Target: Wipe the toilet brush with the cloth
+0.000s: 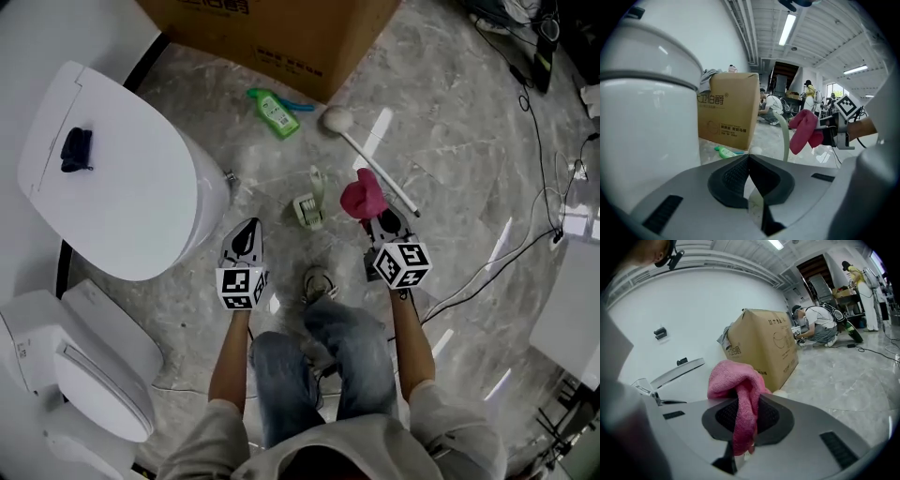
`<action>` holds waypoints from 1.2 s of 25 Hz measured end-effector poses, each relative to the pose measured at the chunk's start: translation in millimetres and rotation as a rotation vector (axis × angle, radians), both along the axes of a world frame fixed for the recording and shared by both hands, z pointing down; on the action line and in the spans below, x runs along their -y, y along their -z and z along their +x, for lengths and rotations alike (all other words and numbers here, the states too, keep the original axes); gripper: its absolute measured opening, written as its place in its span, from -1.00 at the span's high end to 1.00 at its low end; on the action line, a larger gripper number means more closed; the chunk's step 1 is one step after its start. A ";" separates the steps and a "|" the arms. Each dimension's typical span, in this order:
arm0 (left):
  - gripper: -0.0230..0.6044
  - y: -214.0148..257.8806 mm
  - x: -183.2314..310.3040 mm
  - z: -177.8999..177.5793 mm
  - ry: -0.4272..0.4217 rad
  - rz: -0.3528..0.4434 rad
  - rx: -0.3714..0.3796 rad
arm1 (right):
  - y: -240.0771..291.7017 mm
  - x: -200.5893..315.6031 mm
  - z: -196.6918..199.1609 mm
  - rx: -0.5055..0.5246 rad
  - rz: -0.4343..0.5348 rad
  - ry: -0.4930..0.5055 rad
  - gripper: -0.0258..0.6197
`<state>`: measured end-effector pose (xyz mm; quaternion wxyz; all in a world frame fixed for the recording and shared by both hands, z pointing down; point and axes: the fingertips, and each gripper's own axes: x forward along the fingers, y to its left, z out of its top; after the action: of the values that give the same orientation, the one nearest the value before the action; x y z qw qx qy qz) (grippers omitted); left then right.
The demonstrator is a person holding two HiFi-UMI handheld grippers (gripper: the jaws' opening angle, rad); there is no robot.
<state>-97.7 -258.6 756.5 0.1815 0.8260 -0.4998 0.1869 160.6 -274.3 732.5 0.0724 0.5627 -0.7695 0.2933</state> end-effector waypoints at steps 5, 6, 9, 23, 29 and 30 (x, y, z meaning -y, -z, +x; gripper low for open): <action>0.87 58.1 -4.9 9.3 0.001 -0.044 -0.014 | 51.8 -11.1 10.3 -0.020 -0.053 -0.007 0.72; 0.87 73.2 -5.8 9.8 0.001 -0.051 -0.013 | 66.3 -11.2 10.5 -0.028 -0.059 -0.007 0.72; 0.87 126.2 -2.1 9.3 0.010 -0.062 -0.012 | 117.9 -6.6 8.9 -0.070 -0.054 0.013 0.72; 0.87 377.1 21.1 -3.1 0.067 -0.064 0.015 | 374.4 36.9 2.5 -0.151 0.024 0.104 0.72; 0.87 449.8 31.0 -24.6 0.115 -0.008 0.017 | 432.1 53.2 -16.4 -0.156 0.078 0.135 0.72; 0.87 458.7 32.3 -27.2 0.117 0.003 0.021 | 441.8 54.6 -18.7 -0.151 0.090 0.135 0.72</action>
<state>-124.9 -290.9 297.7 0.1858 0.7936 -0.5494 0.1840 141.9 -328.8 290.7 0.1243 0.5327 -0.8105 0.2096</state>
